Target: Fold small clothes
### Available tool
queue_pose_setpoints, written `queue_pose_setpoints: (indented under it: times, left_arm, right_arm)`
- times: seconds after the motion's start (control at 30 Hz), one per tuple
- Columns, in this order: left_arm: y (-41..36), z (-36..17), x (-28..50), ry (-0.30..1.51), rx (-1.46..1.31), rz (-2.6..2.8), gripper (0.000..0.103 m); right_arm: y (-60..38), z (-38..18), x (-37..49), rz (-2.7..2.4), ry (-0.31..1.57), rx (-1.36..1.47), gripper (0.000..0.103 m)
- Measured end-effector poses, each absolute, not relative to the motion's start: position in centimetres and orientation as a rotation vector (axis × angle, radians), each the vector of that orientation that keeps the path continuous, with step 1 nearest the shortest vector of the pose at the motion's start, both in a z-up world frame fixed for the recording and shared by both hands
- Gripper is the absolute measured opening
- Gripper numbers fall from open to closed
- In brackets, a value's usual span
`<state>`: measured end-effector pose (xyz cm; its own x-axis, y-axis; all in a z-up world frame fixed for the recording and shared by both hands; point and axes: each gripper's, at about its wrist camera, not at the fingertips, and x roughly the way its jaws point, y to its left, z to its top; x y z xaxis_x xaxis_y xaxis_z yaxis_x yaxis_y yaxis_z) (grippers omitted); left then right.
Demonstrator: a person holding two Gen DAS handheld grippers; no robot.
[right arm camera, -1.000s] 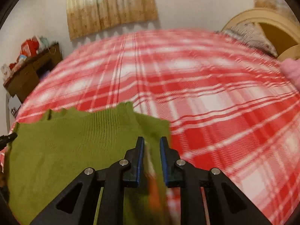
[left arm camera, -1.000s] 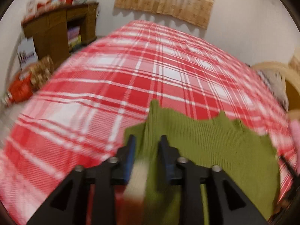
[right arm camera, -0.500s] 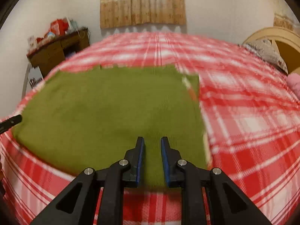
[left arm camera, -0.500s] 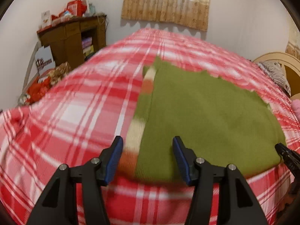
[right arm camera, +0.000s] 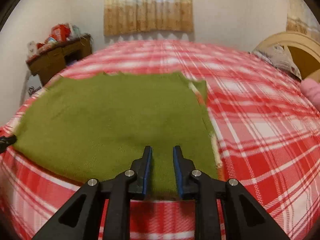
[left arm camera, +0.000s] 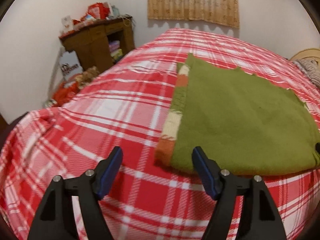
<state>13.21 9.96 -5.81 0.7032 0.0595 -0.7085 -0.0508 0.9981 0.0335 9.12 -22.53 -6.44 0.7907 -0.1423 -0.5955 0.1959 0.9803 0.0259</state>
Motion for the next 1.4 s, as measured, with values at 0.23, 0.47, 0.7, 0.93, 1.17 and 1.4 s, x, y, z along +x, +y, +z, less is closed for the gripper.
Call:
queue_pose_setpoints:
  times: [0.23, 0.47, 0.7, 0.93, 1.17, 1.4]
  left_arm:
    - [10.0, -5.7, 13.0, 0.831, -0.118, 0.026, 0.081]
    - [9.5, -7.7, 14.7, 0.858, -0.356, -0.099, 0.082]
    - [8.9, -7.8, 16.7, 0.837, -0.462, -0.101, 0.03]
    - [8.2, -6.7, 16.5, 0.8, -0.355, -0.09, 0.014]
    - [2.2, -3.2, 14.8, 0.65, -0.055, -0.182, 0.011]
    - [-2.2, -4.9, 14.2, 0.658, 0.144, -0.289, 0.011]
  right_arm:
    - [-17.0, -8.0, 11.4, -0.027, 0.704, 0.011, 0.022]
    - [-18.7, -9.5, 10.9, 0.024, 0.695, 0.113, 0.025]
    - [-17.9, -9.8, 10.9, 0.03, 0.68, 0.086, 0.031]
    - [-17.7, -9.8, 10.5, 0.046, 0.672, 0.092, 0.035]
    - [-18.1, -9.8, 10.5, 0.055, 0.667, 0.108, 0.036]
    - [-18.3, -9.9, 10.6, 0.062, 0.665, 0.118, 0.036]
